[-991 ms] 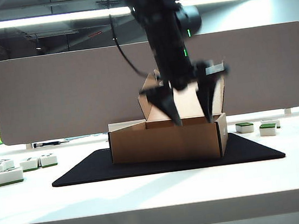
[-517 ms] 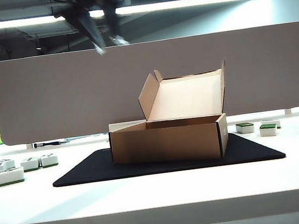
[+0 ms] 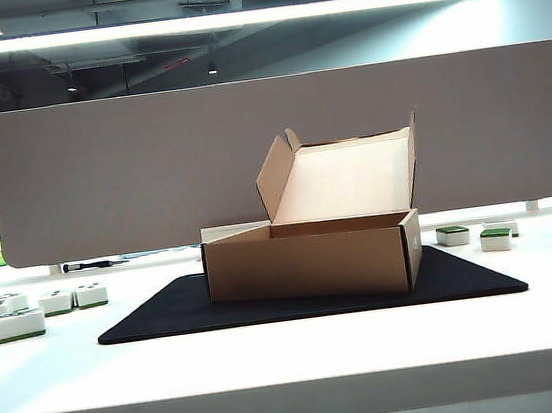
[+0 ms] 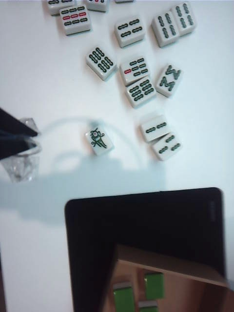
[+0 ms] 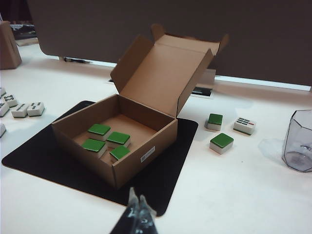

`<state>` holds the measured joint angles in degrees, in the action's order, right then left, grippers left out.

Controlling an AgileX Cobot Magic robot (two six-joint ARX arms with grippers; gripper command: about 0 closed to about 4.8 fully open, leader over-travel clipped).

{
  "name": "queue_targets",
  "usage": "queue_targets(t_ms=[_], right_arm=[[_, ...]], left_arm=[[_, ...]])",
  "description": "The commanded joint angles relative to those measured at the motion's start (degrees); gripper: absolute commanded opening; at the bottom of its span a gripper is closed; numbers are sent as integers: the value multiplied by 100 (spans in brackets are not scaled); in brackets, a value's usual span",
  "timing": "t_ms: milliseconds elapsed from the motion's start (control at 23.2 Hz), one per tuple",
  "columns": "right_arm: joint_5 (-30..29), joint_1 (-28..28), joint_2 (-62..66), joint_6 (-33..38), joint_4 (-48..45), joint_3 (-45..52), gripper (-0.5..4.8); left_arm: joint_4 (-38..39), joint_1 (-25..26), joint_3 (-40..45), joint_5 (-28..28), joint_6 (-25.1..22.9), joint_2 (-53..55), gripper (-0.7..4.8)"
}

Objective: Pick up four mahjong tiles and put them into the paper box.

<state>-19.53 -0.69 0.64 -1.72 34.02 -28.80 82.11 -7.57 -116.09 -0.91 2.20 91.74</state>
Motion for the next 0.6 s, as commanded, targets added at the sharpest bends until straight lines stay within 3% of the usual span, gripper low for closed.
queue_targets(t_ms=[43, 129, 259, 603], right_arm=[[-11, -2, -50, 44, -739, 363, -1], [-9, -2, -50, 302, -1167, 686, -1], [-9, -2, -50, 828, -1628, 1147, -1], [-9, -4, -57, 1392, -1626, 1451, -1]], left_arm=[[-122, 15, 957, 22, -542, -717, -6], [-330, 11, 1672, 22, -828, -1193, -6], [-1058, 11, 2949, 24, -855, -2223, -6], [-3099, 11, 5600, 26, -925, -5281, -6]])
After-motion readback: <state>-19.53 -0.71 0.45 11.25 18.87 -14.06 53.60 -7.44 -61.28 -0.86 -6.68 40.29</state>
